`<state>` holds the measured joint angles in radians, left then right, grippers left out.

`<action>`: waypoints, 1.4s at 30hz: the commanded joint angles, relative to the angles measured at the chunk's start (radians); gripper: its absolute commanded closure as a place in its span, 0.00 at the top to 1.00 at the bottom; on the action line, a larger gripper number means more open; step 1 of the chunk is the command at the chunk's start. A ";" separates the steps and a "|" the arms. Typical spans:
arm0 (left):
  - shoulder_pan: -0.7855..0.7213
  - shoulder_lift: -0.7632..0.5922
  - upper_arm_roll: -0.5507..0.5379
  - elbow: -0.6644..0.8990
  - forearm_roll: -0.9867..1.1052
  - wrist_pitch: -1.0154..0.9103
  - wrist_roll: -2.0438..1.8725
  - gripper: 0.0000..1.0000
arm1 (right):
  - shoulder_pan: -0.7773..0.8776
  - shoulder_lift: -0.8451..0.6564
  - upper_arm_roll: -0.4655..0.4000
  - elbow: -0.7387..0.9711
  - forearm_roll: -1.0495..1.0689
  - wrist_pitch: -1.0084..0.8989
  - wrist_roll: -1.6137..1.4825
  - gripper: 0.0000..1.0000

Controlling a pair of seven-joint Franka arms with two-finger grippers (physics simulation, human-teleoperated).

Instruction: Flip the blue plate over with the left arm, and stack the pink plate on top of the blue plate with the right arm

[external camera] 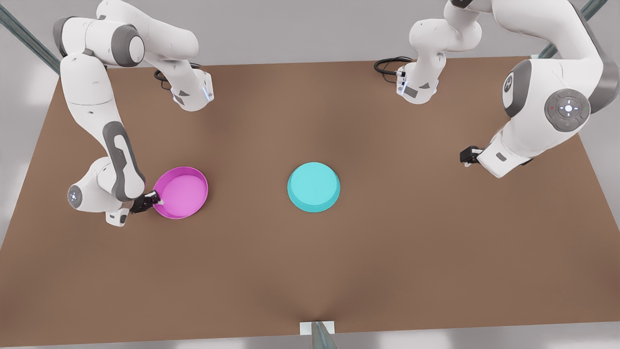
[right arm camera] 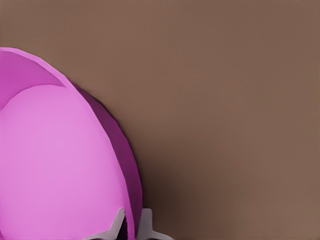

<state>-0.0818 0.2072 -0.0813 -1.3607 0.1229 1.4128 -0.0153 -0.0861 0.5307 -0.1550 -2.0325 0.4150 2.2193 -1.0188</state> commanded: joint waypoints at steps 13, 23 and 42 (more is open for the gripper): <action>-0.006 -0.003 -0.008 -0.002 0.014 0.000 -0.002 1.00 | 0.002 -0.020 0.000 0.015 0.057 -0.058 0.020 0.21; -0.007 -0.006 -0.009 -0.003 0.018 -0.008 0.000 1.00 | 0.150 -0.107 0.038 0.000 0.080 -0.056 0.312 0.21; 0.005 0.001 0.034 0.000 0.047 0.006 0.015 1.00 | 0.772 -0.213 0.037 -0.046 0.199 0.174 1.029 0.21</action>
<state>-0.0721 0.2101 -0.0467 -1.3607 0.1685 1.4189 0.0003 0.7081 0.3286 -0.1178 -2.0757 0.6294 2.4215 0.0250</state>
